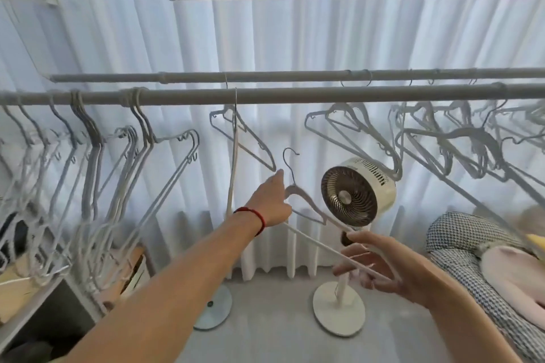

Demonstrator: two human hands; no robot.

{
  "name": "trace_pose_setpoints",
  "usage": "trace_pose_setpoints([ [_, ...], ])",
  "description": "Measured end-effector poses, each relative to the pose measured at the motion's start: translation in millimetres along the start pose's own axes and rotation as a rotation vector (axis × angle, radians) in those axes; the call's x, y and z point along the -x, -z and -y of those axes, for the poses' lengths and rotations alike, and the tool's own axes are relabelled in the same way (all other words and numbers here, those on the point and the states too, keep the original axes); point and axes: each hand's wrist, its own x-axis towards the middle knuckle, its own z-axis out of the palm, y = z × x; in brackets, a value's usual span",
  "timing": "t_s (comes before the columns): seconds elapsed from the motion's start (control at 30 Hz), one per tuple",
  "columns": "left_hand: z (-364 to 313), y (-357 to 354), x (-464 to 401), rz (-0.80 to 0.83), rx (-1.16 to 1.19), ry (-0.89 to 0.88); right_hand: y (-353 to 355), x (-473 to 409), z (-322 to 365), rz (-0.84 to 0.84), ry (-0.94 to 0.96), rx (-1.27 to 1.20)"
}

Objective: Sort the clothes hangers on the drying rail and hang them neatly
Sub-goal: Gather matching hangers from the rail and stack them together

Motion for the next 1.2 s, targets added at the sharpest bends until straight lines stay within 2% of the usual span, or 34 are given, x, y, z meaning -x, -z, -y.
trace_pose_setpoints([
  [0.13,15.7,-16.3,16.9,0.199,0.065,-0.03,31.1,37.0,-14.5,0.152,-0.059,0.005],
  [0.2,23.6,-26.2,31.1,0.22,0.083,-0.058,39.2,41.4,-20.0,0.141,-0.055,0.016],
  [0.27,30.4,-35.0,47.4,0.192,0.069,-0.058,44.1,36.7,-22.6,-0.004,-0.028,0.133],
  [0.37,28.9,-43.7,75.6,0.122,-0.002,0.031,45.8,18.2,-22.2,-0.303,0.127,0.598],
  [0.43,21.9,-51.1,97.8,0.076,-0.069,0.083,39.5,0.6,-18.2,-0.38,0.227,0.756],
  [0.53,0.5,-51.0,128.7,0.043,-0.126,0.146,25.5,-18.0,0.4,-0.41,0.357,0.694],
  [0.7,-22.8,-9.8,177.2,0.007,-0.267,0.176,-4.2,-53.9,61.0,-0.297,0.528,0.535],
  [0.8,-25.0,7.2,199.6,0.057,-0.377,0.195,-28.9,-86.1,99.8,-0.157,0.47,0.371],
  [0.87,-20.3,7.7,211.6,0.109,-0.408,0.234,-44.1,-107.6,117.8,-0.11,0.443,0.362],
  [0.97,-13.0,-1.9,227.1,0.099,-0.212,0.295,-60.8,-136.7,137.5,-0.051,0.375,0.324],
  [1.1,-12.1,-8.4,225.9,-0.006,-0.122,0.317,-70.3,-174.4,156.8,0.058,0.209,0.1],
  [1.2,-17.1,-13.5,212.5,-0.022,-0.034,0.329,-76.8,-193.3,166.8,0.042,0.187,-0.002],
])
